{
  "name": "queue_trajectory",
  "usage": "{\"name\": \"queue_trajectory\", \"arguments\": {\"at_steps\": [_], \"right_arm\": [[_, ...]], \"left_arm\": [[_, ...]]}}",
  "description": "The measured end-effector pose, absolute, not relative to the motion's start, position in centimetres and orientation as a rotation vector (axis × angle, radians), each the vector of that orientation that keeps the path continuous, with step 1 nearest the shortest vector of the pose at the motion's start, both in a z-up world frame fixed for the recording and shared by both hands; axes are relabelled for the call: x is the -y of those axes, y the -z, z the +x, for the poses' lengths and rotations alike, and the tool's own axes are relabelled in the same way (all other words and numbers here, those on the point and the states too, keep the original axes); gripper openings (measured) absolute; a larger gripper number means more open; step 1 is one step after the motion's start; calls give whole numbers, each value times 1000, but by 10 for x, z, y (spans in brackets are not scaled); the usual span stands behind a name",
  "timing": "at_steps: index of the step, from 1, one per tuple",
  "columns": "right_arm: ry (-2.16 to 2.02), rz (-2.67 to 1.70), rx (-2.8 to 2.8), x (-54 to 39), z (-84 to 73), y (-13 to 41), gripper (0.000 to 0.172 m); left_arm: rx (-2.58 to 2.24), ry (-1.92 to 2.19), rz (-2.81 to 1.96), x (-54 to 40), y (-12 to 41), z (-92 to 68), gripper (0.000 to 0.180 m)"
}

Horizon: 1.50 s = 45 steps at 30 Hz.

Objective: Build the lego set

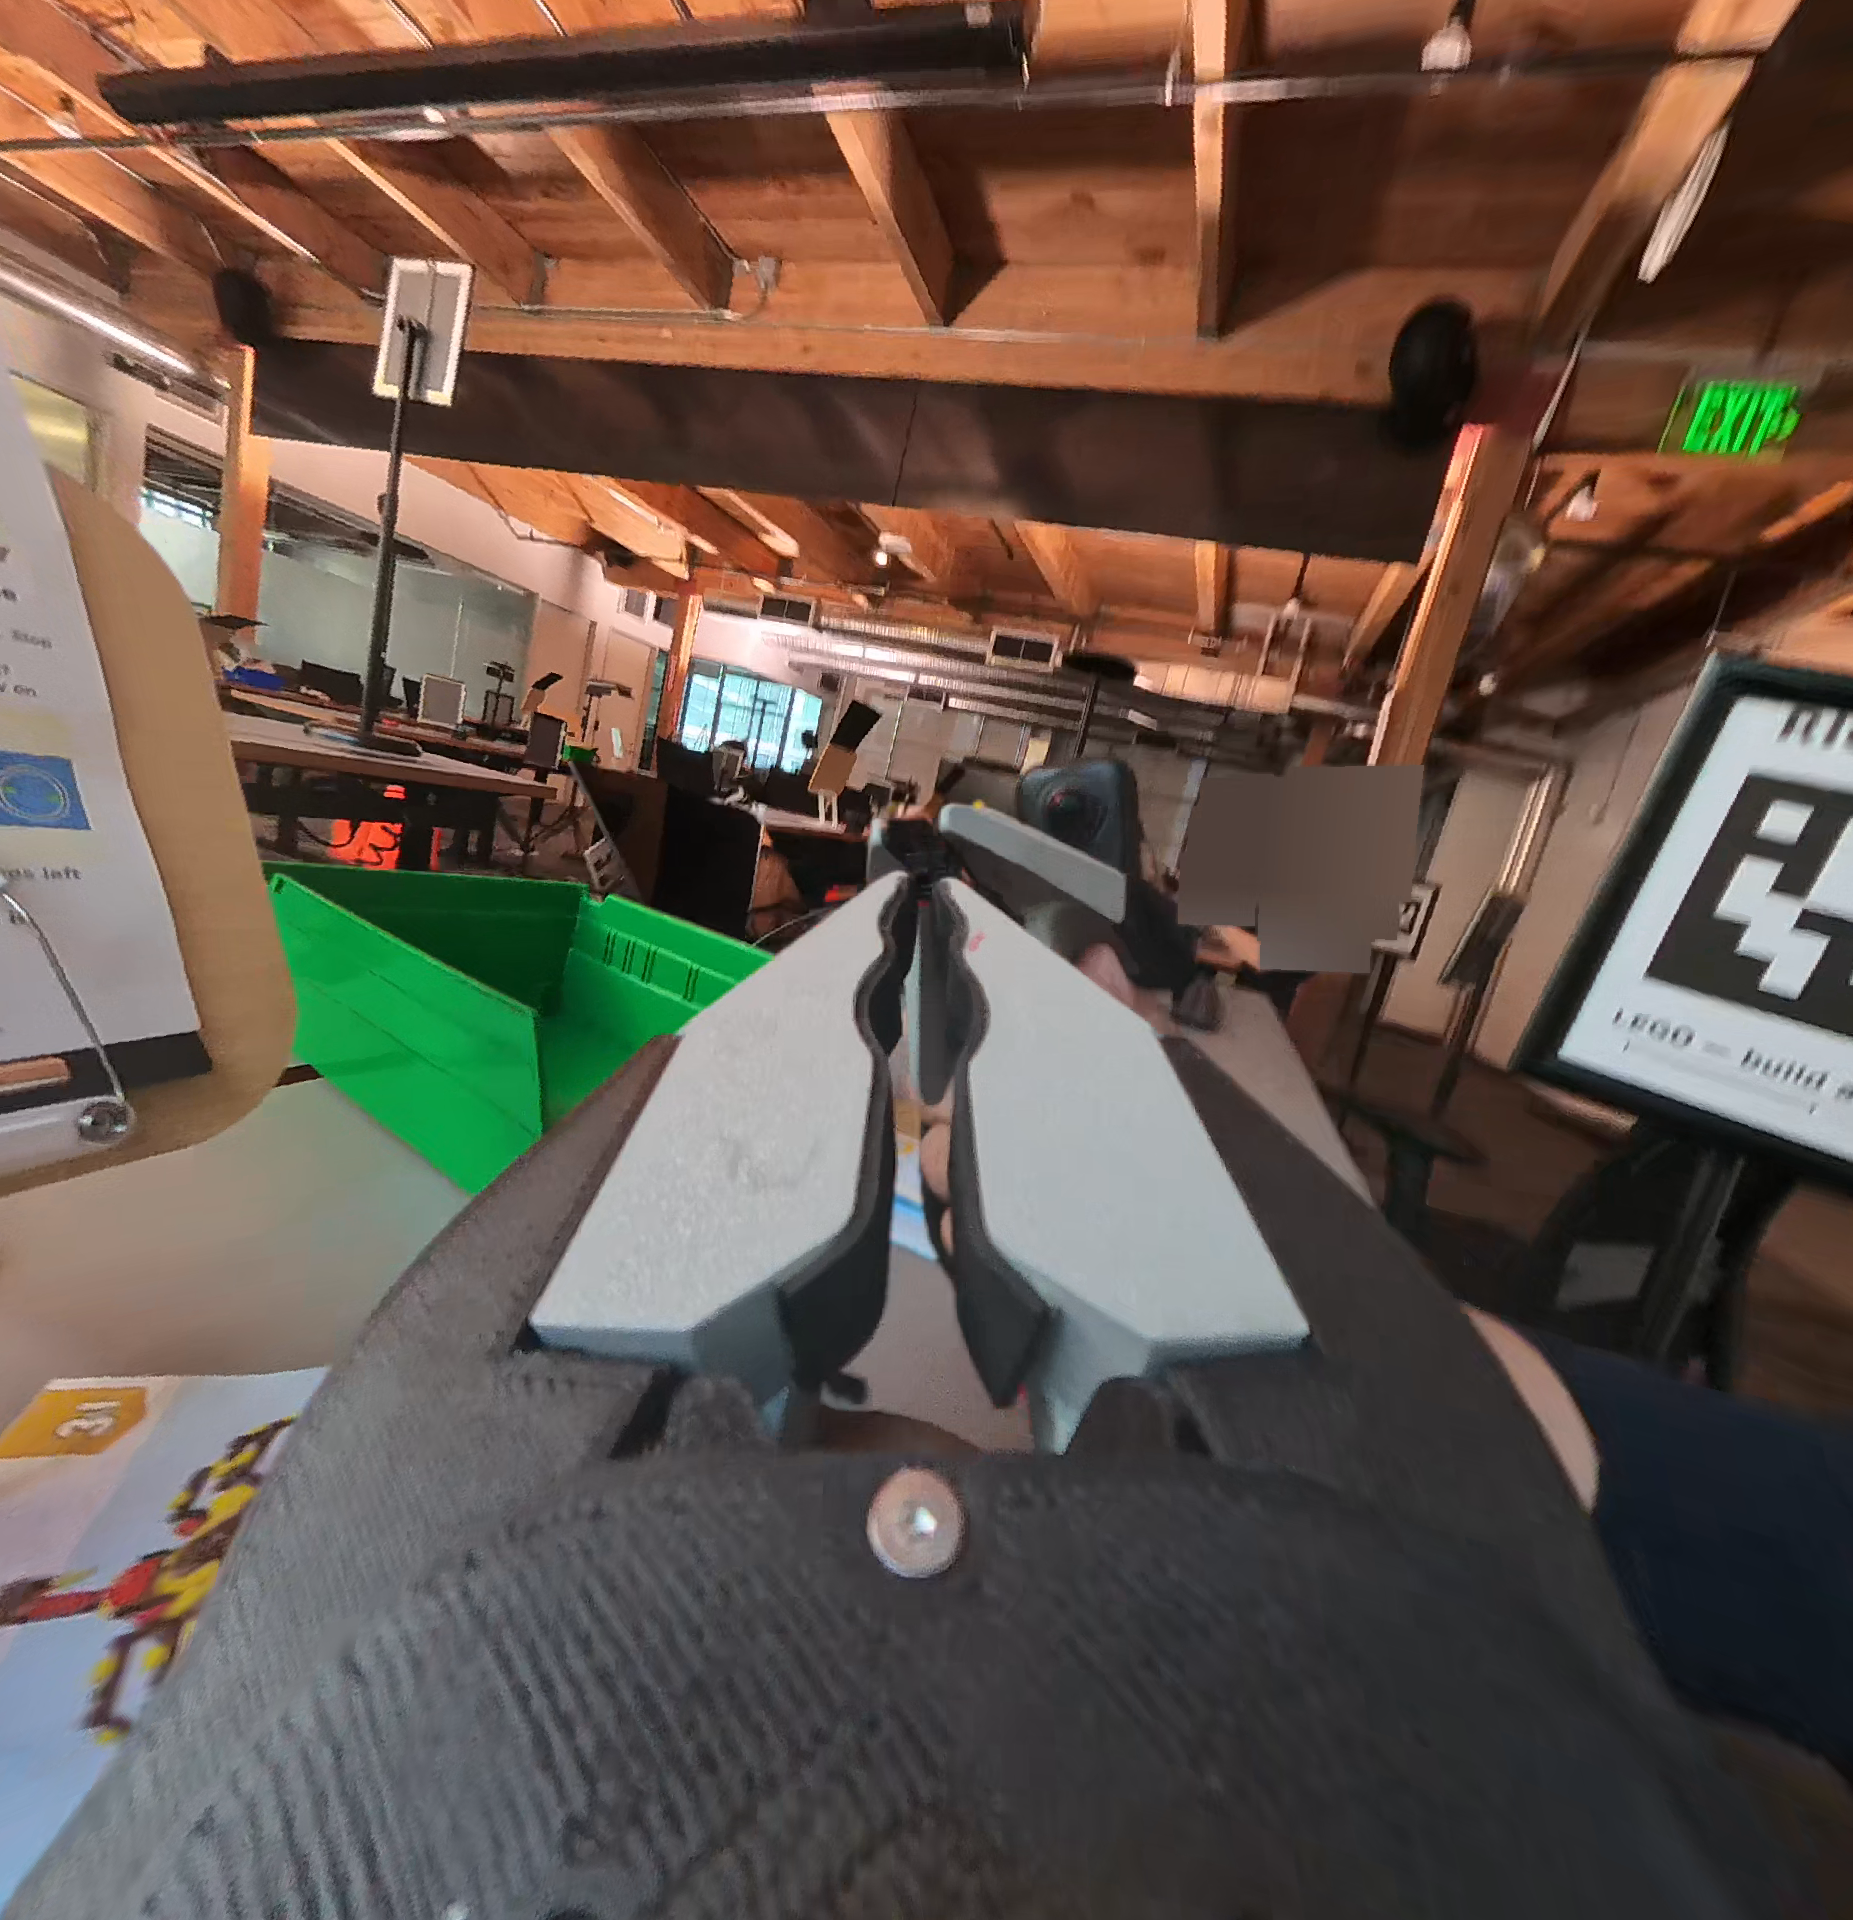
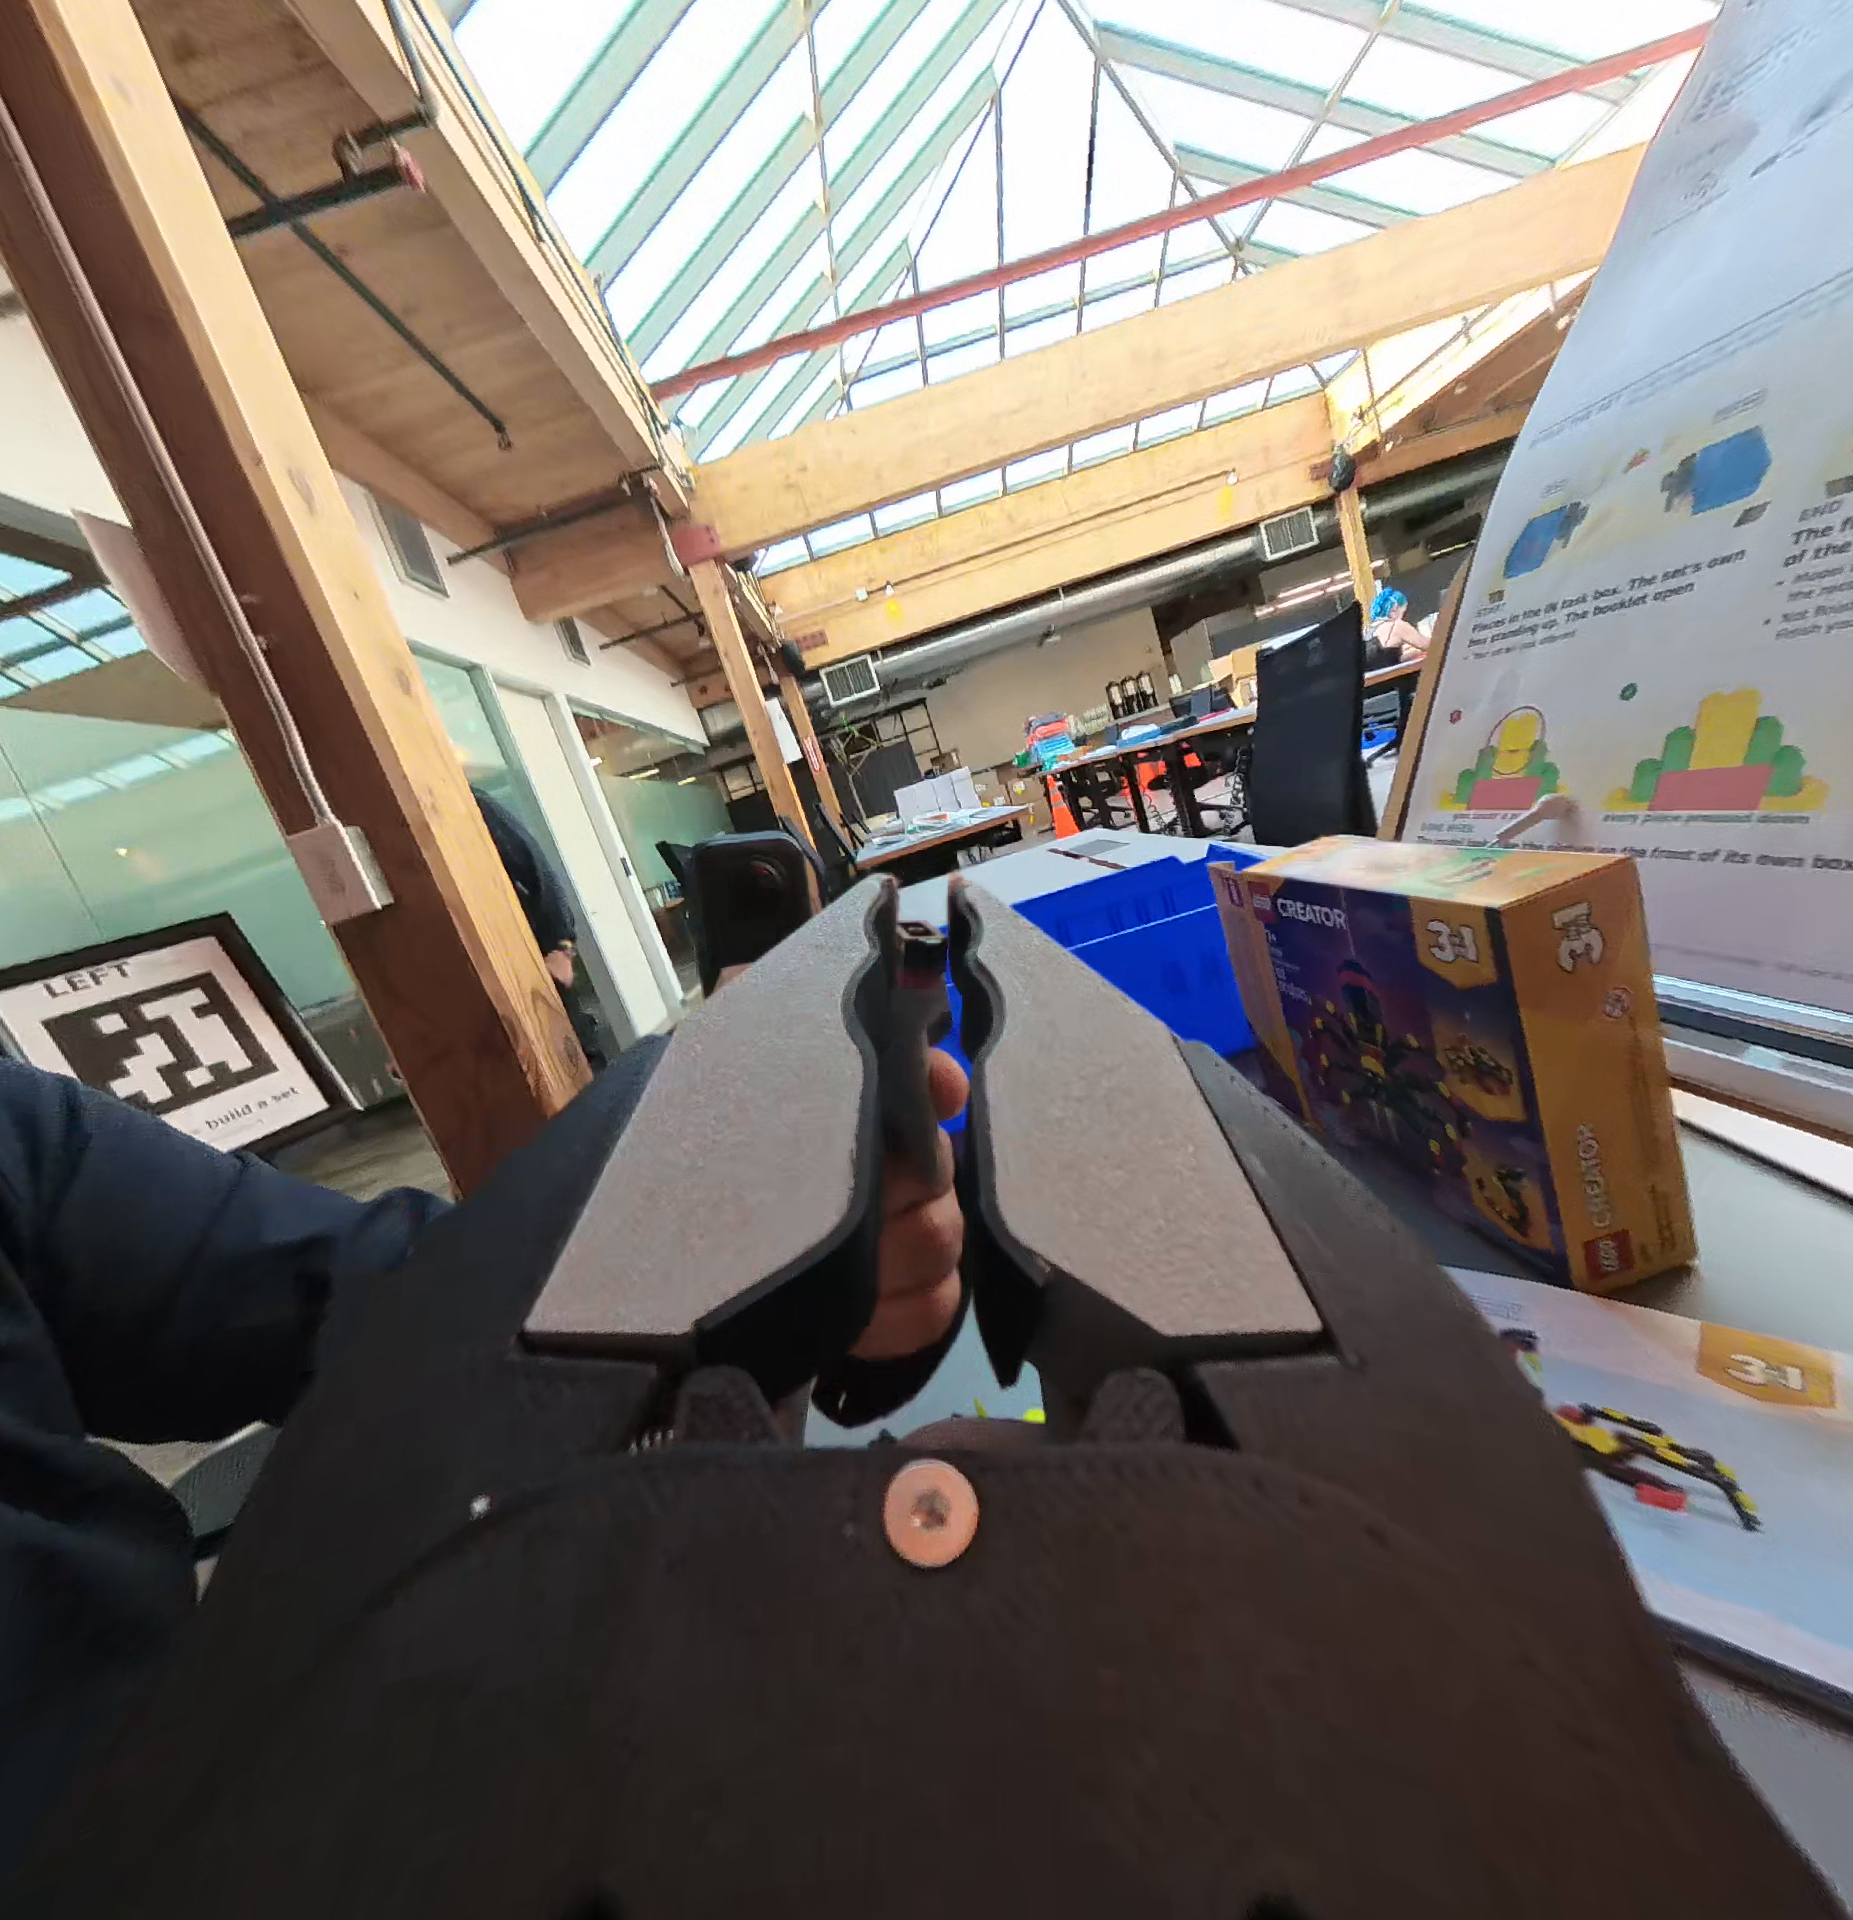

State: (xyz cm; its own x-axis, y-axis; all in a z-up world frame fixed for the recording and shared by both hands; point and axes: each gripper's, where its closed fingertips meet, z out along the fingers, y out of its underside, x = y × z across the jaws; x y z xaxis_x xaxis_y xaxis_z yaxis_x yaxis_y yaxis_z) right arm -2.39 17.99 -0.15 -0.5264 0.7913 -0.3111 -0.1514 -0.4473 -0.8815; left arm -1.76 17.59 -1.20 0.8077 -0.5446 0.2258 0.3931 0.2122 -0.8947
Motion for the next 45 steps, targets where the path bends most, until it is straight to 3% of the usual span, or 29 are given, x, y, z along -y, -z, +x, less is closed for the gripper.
{"name": "queue_trajectory", "arguments": {"at_steps": [6, 19, 45], "right_arm": [[-2044, -961, 1227, -181, -10, 0, 11], [-1929, -907, 1383, -165, -12, 10, 5], [-2173, -962, 911, -175, -24, -6, 3]], "left_arm": [[-208, 671, -1221, -174, 12, -16, 0], [-276, 684, -1242, -170, 13, -4, 0], [-65, 731, -1122, -174, 5, -18, 1]]}}
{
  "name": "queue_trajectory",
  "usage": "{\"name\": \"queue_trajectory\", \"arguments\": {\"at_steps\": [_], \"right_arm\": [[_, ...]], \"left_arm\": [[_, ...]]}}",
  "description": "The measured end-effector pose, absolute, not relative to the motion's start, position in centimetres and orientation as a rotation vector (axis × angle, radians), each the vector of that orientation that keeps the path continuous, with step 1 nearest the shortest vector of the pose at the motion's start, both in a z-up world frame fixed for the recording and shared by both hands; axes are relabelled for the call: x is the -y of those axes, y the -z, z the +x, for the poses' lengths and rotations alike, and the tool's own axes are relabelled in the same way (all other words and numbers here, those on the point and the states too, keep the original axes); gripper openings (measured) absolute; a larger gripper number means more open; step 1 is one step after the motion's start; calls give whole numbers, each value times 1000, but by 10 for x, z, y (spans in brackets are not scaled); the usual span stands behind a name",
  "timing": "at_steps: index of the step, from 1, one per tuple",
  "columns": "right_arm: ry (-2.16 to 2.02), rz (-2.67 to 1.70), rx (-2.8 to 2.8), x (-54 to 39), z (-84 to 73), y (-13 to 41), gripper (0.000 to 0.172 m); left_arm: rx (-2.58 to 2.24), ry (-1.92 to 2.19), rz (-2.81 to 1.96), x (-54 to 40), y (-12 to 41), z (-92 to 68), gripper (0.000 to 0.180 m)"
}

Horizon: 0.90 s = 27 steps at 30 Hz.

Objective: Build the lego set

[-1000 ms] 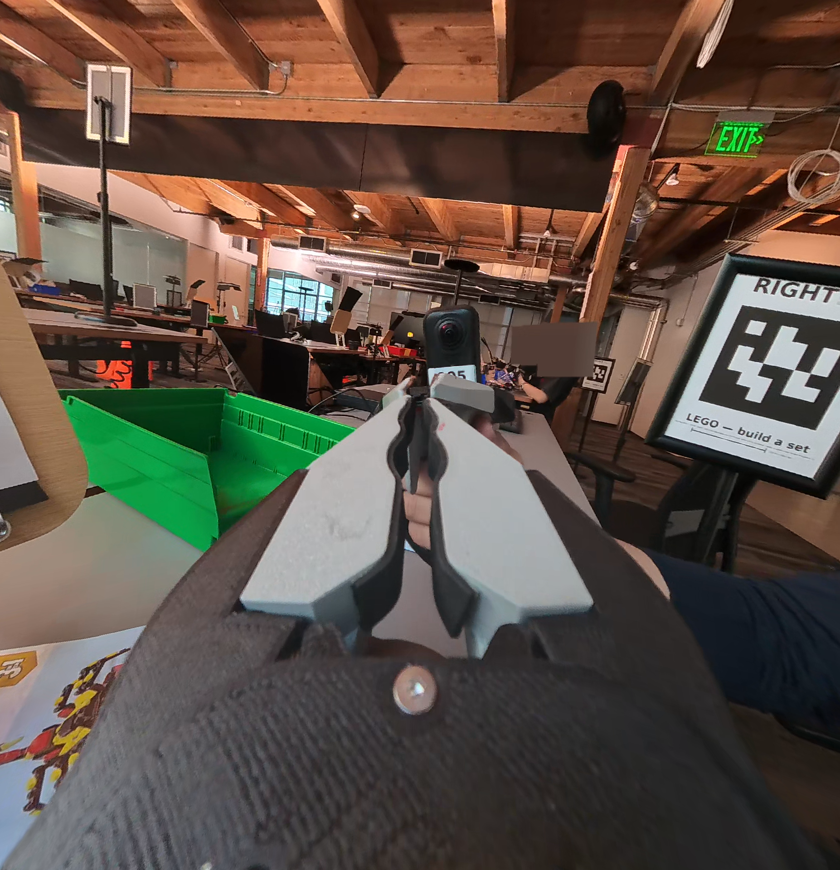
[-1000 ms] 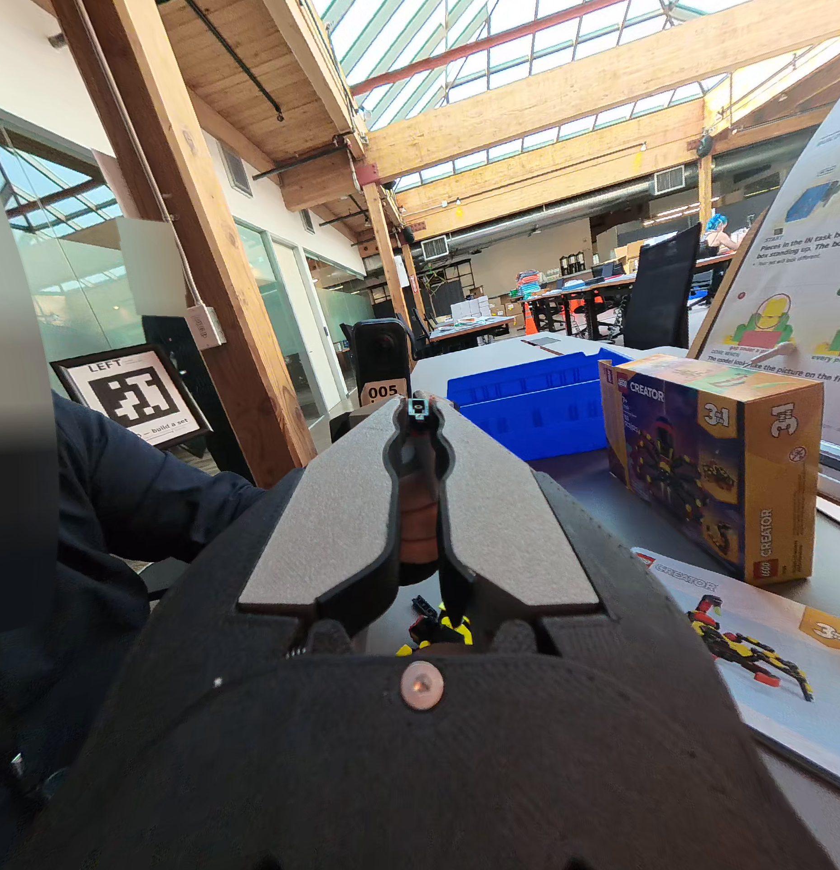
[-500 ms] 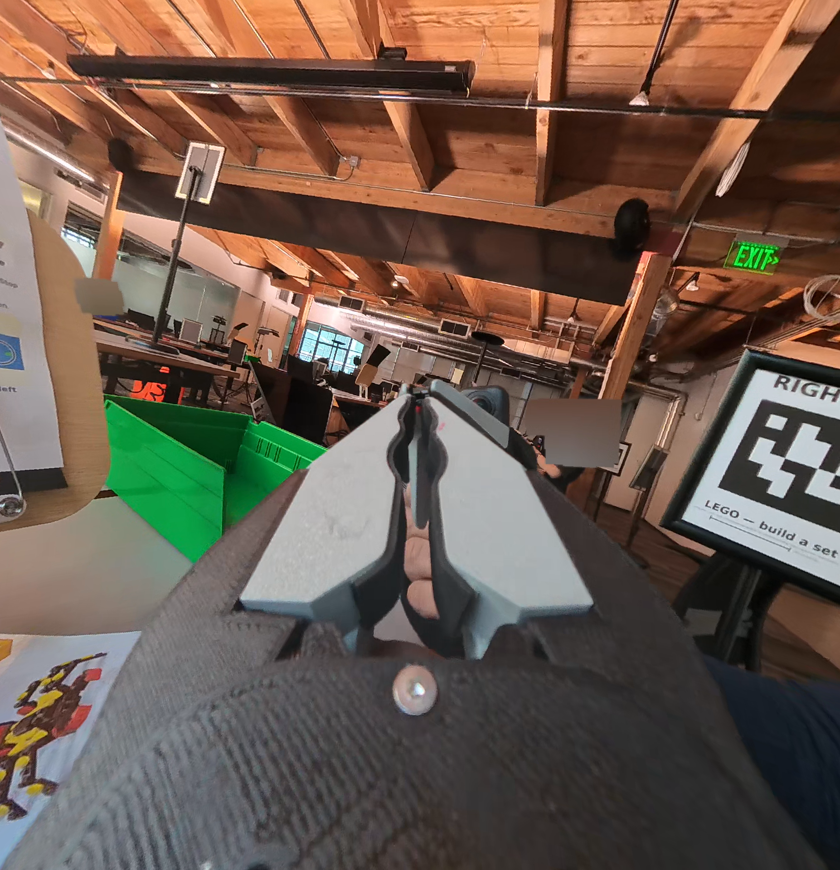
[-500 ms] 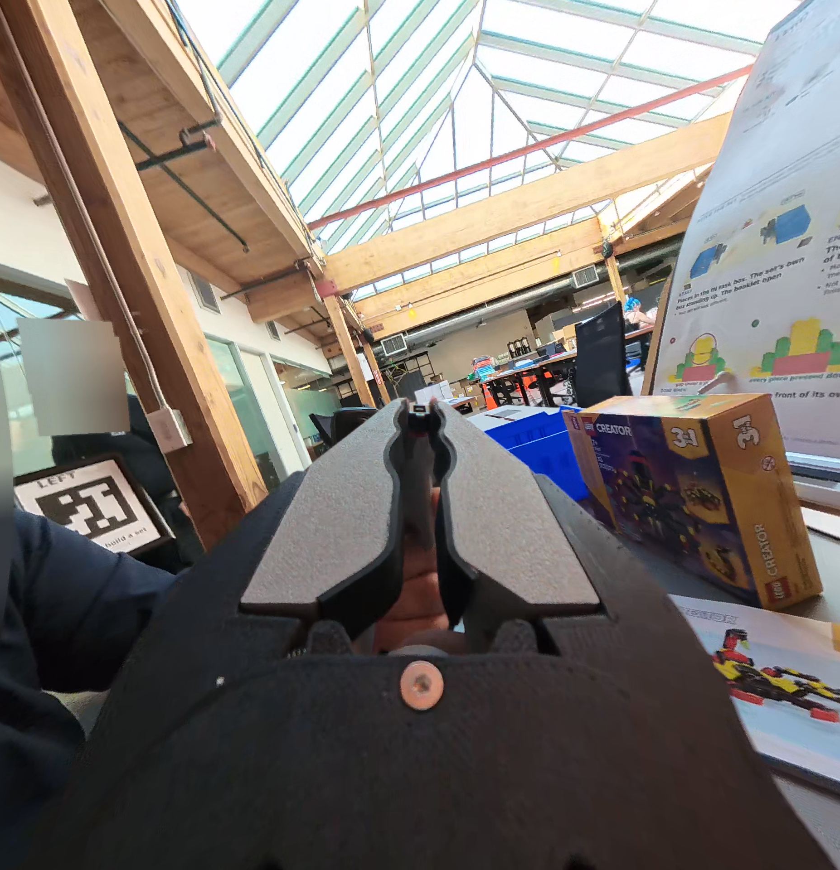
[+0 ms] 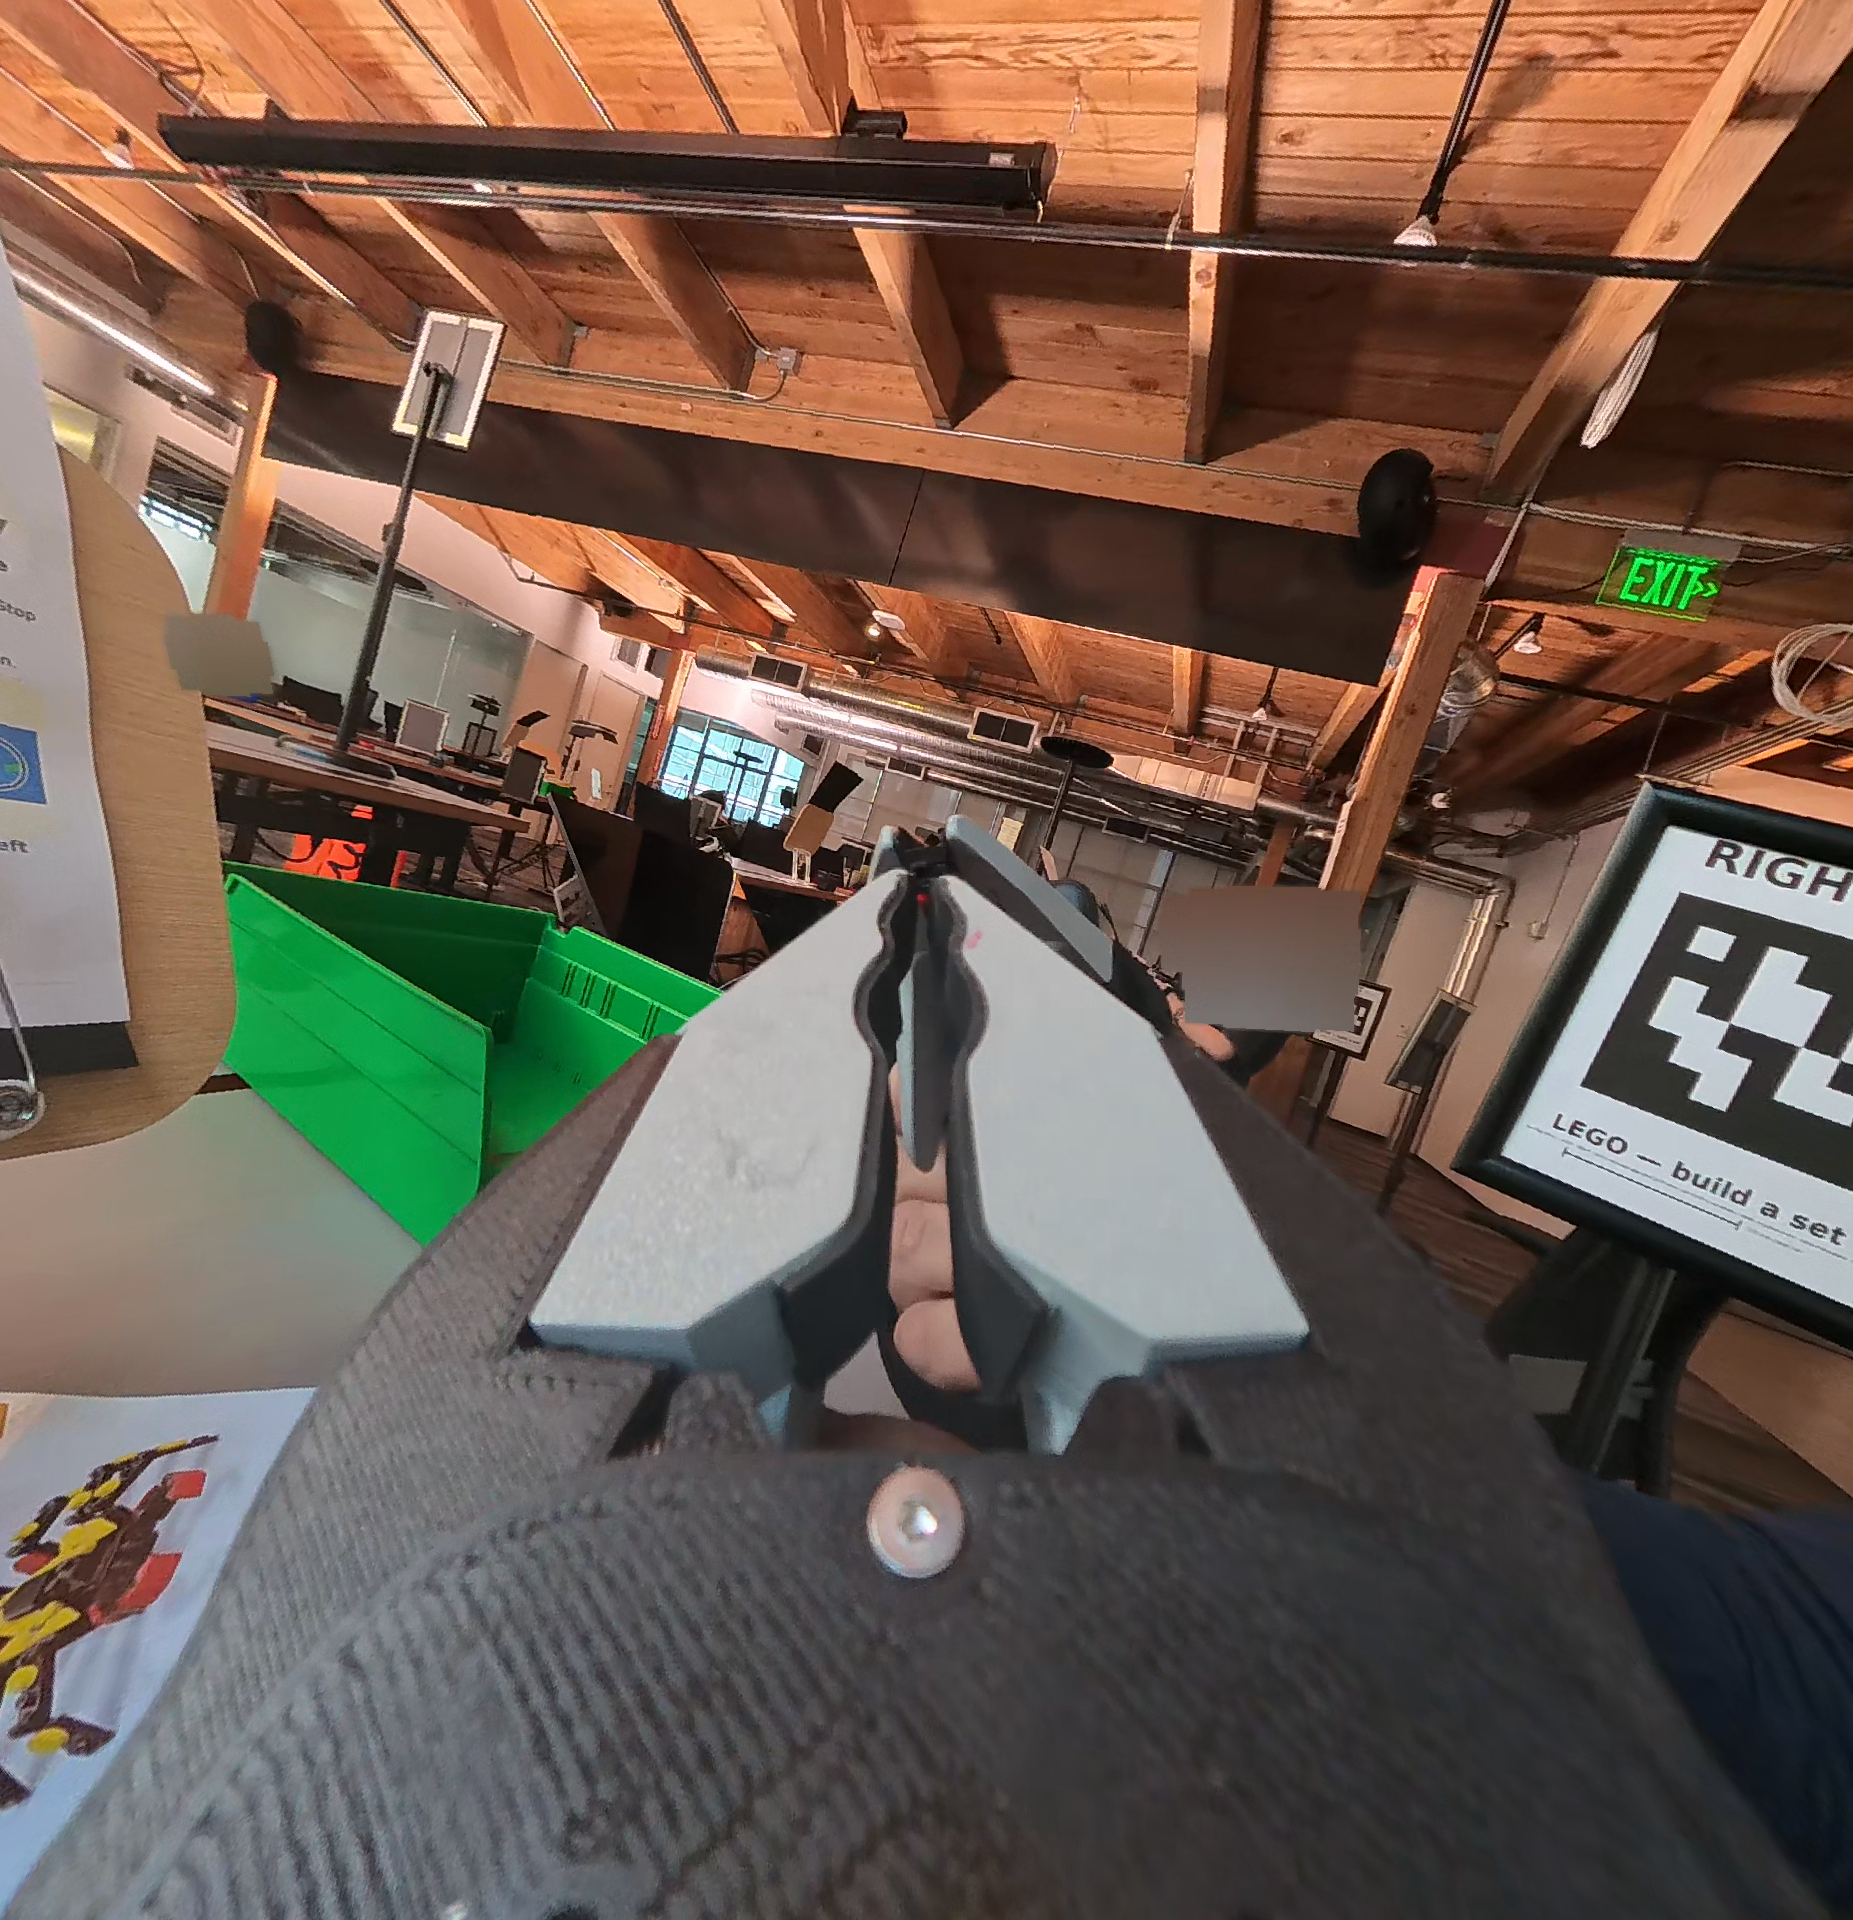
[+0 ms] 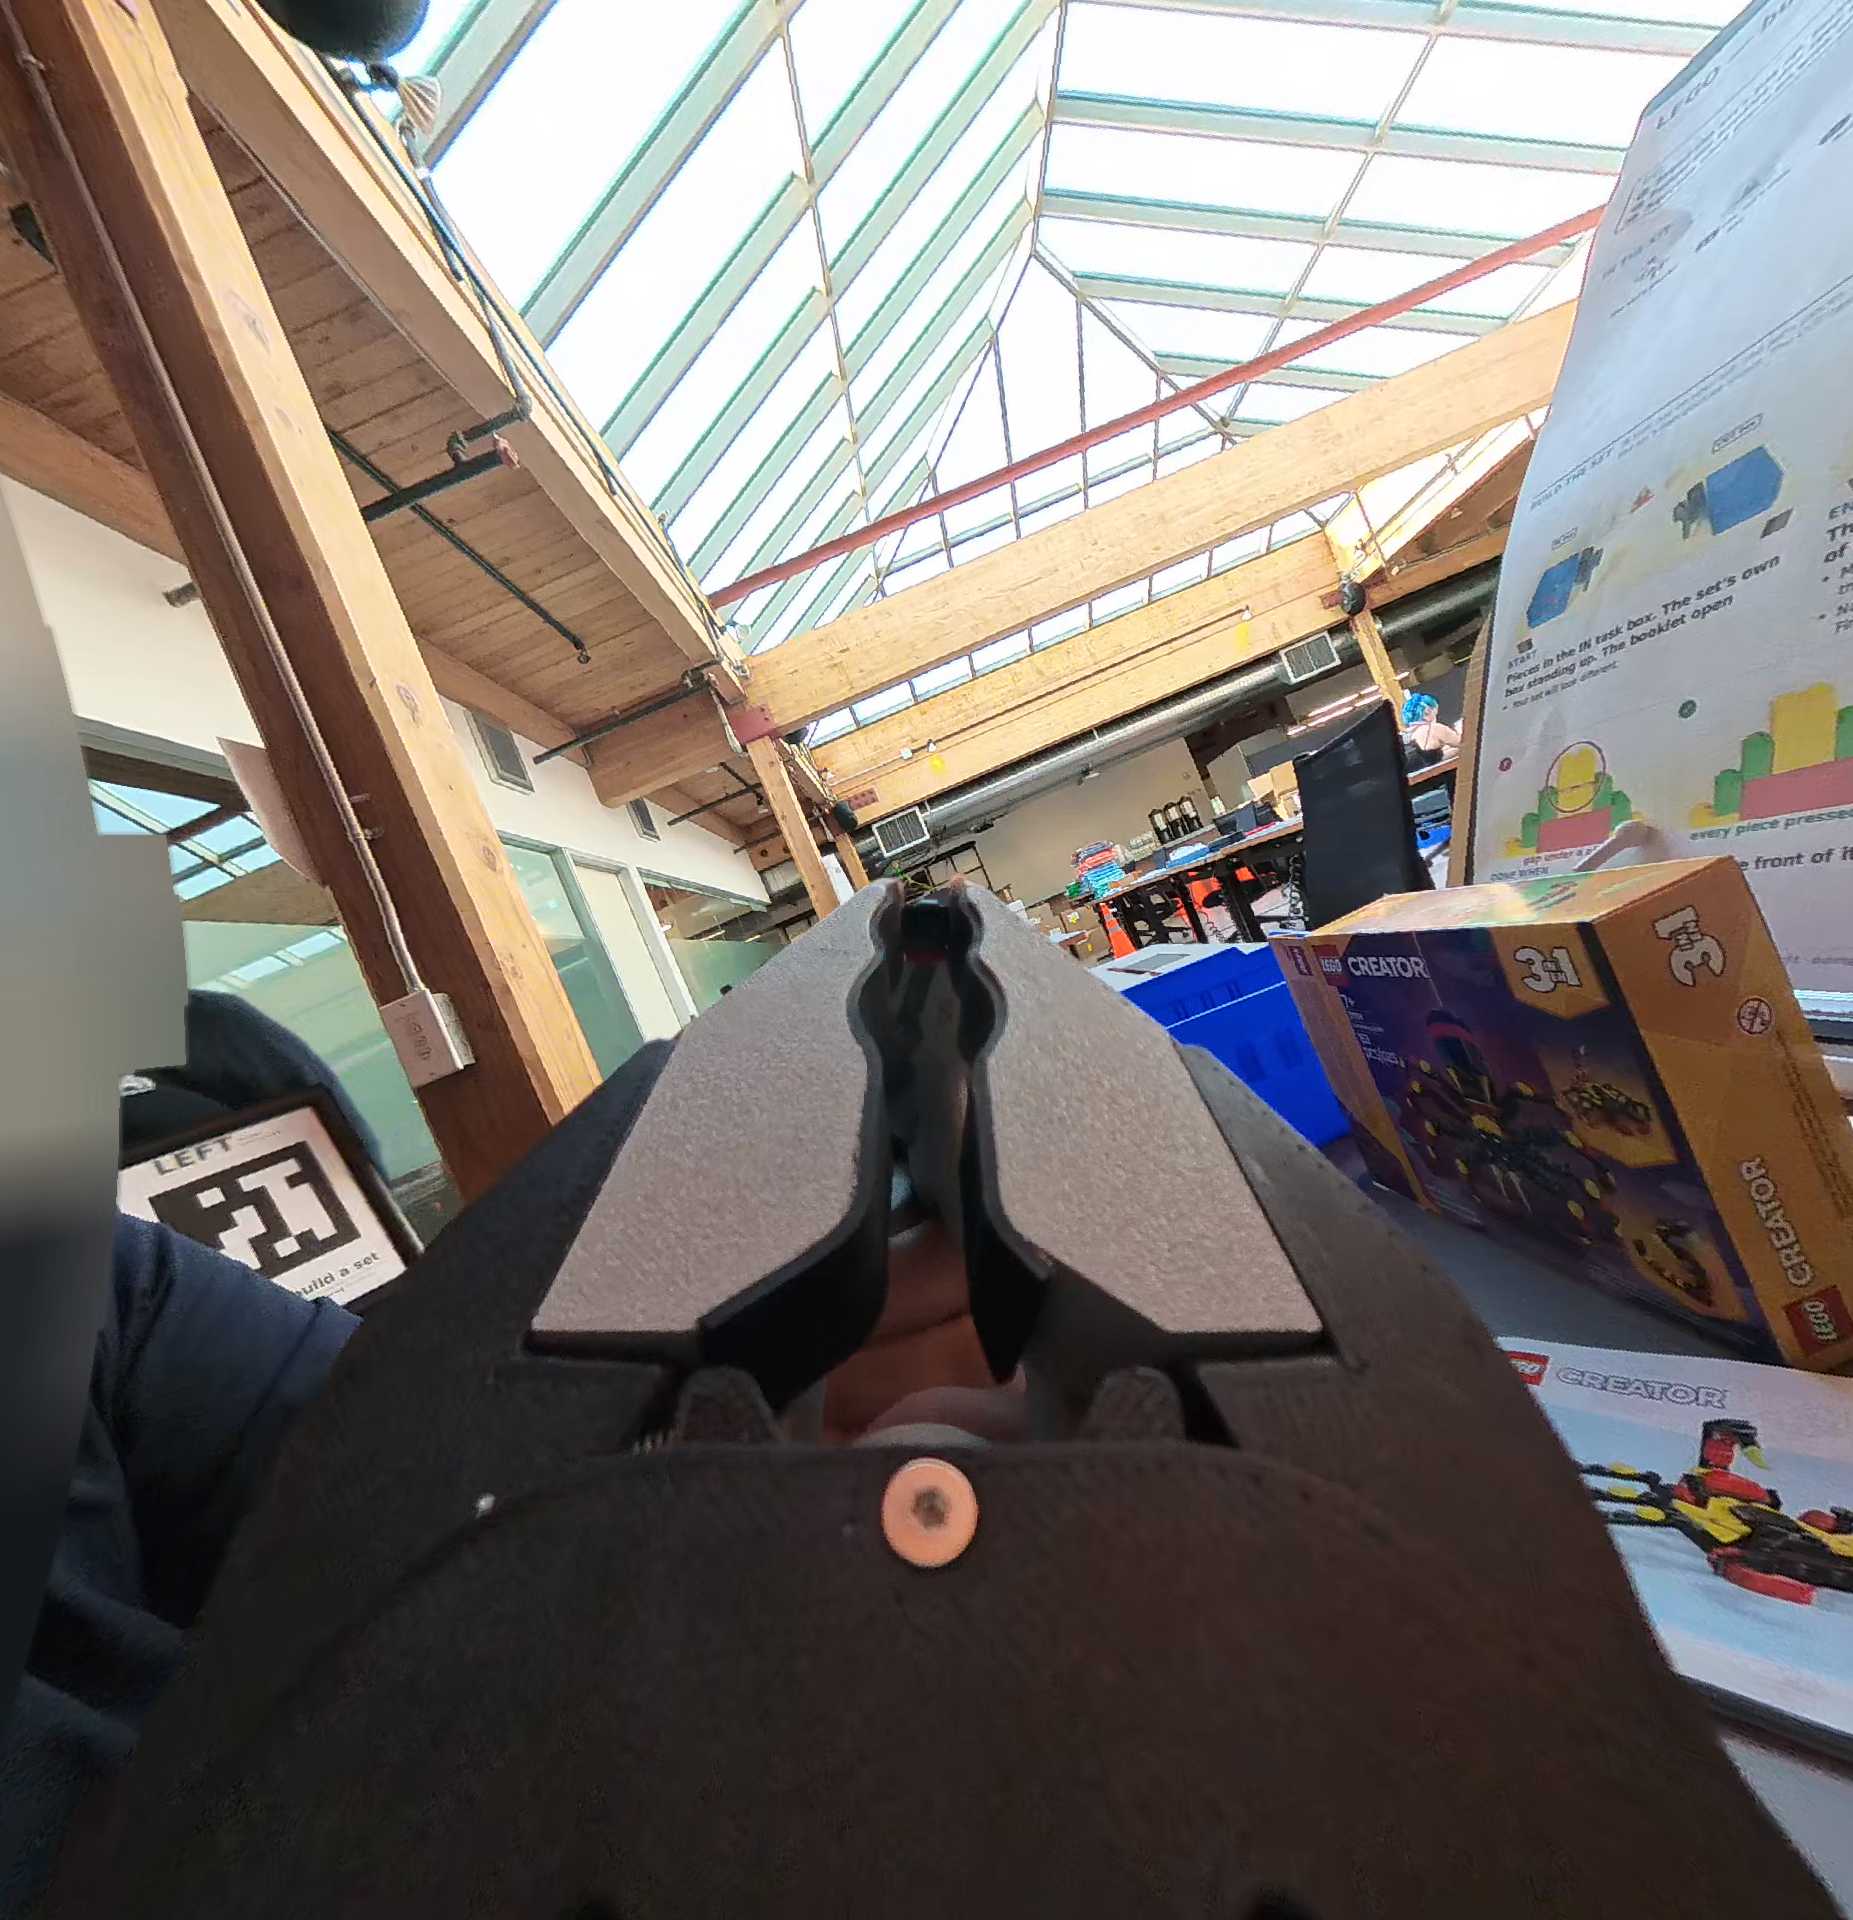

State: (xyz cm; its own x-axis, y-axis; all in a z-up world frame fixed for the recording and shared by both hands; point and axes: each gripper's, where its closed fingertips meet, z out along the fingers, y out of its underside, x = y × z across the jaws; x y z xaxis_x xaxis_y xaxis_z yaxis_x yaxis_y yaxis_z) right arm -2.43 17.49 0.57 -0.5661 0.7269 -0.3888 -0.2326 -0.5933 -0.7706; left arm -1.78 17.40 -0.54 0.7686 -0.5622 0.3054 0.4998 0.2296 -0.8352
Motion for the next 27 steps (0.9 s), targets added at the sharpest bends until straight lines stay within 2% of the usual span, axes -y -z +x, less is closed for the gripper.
{"name": "queue_trajectory", "arguments": {"at_steps": [16, 21, 27], "right_arm": [[-2137, -941, 1082, -181, -18, -3, 4], [-2139, -958, 1124, -175, -22, 0, 14], [-2165, -921, 1163, -165, -21, 0, 5]], "left_arm": [[-161, 579, -1156, -169, 2, -23, 0], [-171, 564, -1154, -168, 2, -23, 0], [-209, 546, -1156, -167, 2, -16, 0]]}}
